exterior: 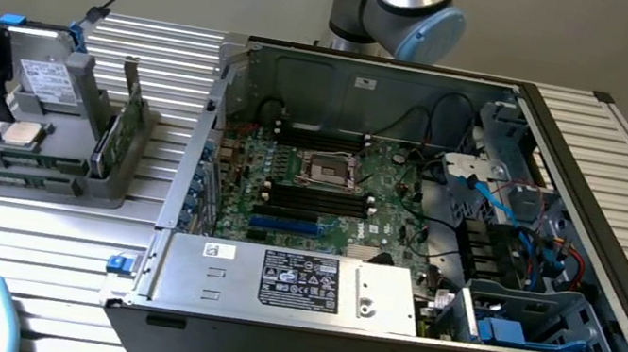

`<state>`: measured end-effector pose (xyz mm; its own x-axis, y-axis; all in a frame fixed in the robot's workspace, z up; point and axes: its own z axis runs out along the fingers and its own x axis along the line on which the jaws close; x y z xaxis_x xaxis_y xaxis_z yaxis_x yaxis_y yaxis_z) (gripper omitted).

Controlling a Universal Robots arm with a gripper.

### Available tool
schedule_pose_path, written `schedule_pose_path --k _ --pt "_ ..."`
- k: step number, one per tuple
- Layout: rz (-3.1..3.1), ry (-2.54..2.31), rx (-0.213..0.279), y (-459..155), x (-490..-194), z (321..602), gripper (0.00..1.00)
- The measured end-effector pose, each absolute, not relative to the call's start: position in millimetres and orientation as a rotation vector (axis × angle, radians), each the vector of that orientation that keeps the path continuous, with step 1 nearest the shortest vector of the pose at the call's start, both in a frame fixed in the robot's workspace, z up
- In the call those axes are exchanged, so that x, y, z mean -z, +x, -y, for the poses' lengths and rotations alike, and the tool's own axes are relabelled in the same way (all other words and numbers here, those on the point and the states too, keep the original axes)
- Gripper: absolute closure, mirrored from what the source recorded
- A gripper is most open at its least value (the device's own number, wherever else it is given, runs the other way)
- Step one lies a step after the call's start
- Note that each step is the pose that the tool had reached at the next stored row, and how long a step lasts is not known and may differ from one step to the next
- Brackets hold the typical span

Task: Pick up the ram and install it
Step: 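Pick up the ram and move it above insertion slot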

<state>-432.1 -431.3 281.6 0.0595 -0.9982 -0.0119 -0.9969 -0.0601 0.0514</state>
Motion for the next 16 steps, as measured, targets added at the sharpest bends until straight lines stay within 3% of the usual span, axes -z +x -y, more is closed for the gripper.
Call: schedule_pose_path --k 16 --pt "2.080 2.312 0.067 -428.0 -252.6 437.5 0.63"
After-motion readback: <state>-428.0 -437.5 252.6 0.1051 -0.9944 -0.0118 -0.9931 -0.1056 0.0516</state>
